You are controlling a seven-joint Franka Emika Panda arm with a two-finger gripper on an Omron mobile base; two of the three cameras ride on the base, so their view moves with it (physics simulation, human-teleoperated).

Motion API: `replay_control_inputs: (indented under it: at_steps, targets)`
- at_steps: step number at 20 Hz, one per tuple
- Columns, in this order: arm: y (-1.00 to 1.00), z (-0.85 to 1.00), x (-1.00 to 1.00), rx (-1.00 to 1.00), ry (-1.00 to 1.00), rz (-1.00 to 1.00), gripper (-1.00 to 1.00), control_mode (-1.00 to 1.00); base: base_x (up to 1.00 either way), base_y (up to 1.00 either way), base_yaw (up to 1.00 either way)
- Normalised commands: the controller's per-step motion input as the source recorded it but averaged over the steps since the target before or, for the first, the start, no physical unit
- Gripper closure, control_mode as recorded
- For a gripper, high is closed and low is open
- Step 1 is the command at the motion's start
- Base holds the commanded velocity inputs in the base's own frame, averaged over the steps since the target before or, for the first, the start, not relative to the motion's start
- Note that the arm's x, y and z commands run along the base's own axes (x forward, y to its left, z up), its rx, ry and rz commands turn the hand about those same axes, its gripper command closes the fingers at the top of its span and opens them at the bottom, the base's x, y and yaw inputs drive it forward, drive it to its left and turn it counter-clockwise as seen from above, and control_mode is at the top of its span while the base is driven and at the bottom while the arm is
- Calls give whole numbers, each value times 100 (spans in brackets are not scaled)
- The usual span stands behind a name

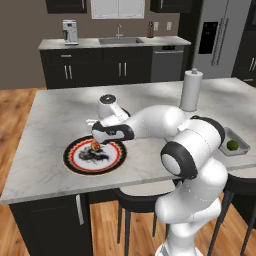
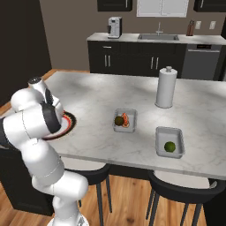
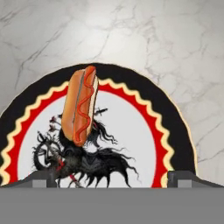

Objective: Place one cooked food and one vegetable from the large plate to each tupperware container.

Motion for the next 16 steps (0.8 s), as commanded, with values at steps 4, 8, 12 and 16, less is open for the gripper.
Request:
replay_control_inputs:
  at_steps: [4, 8, 12, 16]
  targets:
    - [13, -29, 3, 0, 0, 0, -100, -100, 0, 0, 0]
    - [10, -23, 13, 0, 0, 0, -100, -100, 0, 0, 0]
    - [14, -13, 29, 0, 0, 0, -100, -100, 0, 0, 0]
    - [9, -14, 34, 0, 0, 0, -100, -100, 0, 0, 0]
